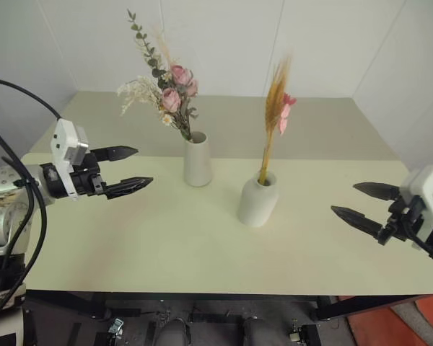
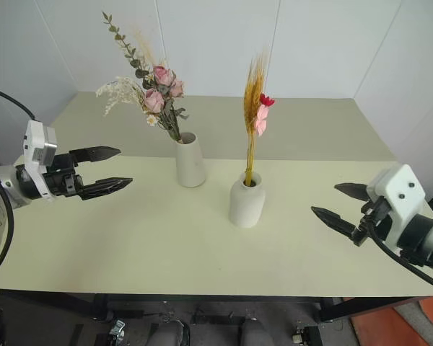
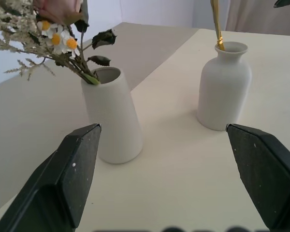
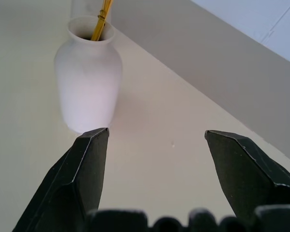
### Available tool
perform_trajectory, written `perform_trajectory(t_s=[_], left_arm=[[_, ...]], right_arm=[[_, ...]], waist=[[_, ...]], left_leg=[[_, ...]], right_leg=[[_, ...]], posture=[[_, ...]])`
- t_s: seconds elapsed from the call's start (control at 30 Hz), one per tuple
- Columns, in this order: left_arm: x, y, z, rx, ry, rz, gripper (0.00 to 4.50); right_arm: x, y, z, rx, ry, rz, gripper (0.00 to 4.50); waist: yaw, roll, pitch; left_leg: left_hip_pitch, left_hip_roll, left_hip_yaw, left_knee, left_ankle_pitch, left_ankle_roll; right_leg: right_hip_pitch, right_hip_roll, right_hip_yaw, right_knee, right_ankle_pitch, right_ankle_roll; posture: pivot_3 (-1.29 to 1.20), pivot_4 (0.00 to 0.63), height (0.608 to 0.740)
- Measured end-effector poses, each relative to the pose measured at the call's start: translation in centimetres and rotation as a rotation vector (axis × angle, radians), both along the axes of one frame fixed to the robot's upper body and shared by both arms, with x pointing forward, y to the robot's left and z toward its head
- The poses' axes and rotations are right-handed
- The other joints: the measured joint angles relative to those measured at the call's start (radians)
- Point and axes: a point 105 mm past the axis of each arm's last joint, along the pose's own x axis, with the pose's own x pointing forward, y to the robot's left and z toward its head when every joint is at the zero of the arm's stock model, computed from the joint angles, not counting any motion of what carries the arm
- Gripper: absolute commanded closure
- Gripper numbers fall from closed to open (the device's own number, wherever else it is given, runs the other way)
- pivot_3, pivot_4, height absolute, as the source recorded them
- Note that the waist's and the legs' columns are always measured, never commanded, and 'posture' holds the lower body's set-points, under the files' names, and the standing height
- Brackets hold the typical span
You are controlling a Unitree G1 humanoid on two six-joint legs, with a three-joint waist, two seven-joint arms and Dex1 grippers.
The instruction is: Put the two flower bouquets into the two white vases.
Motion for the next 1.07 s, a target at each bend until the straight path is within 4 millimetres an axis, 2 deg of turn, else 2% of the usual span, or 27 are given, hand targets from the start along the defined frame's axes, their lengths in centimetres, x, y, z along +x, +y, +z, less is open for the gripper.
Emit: perform_trajectory(t_s=[0.33,0.53,0.7,0.93,1.07], left_arm=[[-0.4,0.8,-0.3,0.035,0.027,0.020,0.01],[-1.9,1.5,0.5,0.072,0.054,0.042,0.01],[-2.7,1.2,-0.3,0.070,0.106,0.030,0.01],[-1.6,0.5,0.6,0.059,0.067,0.008,0.01],[-0.5,-0.2,0.2,0.053,0.061,-0.014,0.01]], right_arm=[[-0.4,-0.2,0.0,-0.007,0.031,0.013,0.70],[-0.4,-0.6,-0.3,-0.010,0.075,0.022,0.70],[-0.3,-0.7,-0.9,-0.012,0.113,0.028,0.70],[-0.5,-0.6,-0.9,-0.023,0.116,0.005,0.70],[-1.1,-0.8,-0.6,-0.030,0.100,-0.014,0.70]], waist=[[-0.004,0.000,0.000],[-0.004,0.000,0.000],[-0.003,0.000,0.000],[0.003,0.000,0.000],[0.002,0.000,0.000]], left_leg=[[0.000,0.000,0.001,0.000,0.000,0.000],[0.000,0.001,0.001,0.000,0.000,0.000],[0.000,0.001,0.002,0.000,0.000,0.000],[0.000,0.000,0.002,0.000,0.000,0.000],[-0.001,0.000,0.002,0.000,0.000,0.000]], right_leg=[[-0.001,0.000,0.001,0.000,-0.002,0.001],[-0.001,0.000,0.001,0.000,-0.002,0.002],[-0.001,0.000,0.001,0.000,-0.002,0.002],[-0.001,0.000,0.001,0.000,-0.003,0.002],[-0.001,0.000,0.001,0.000,-0.002,0.002]], posture=[[0.00,0.150,0.740],[0.00,0.150,0.740],[0.00,0.150,0.740],[0.00,0.150,0.740],[0.00,0.150,0.740]])
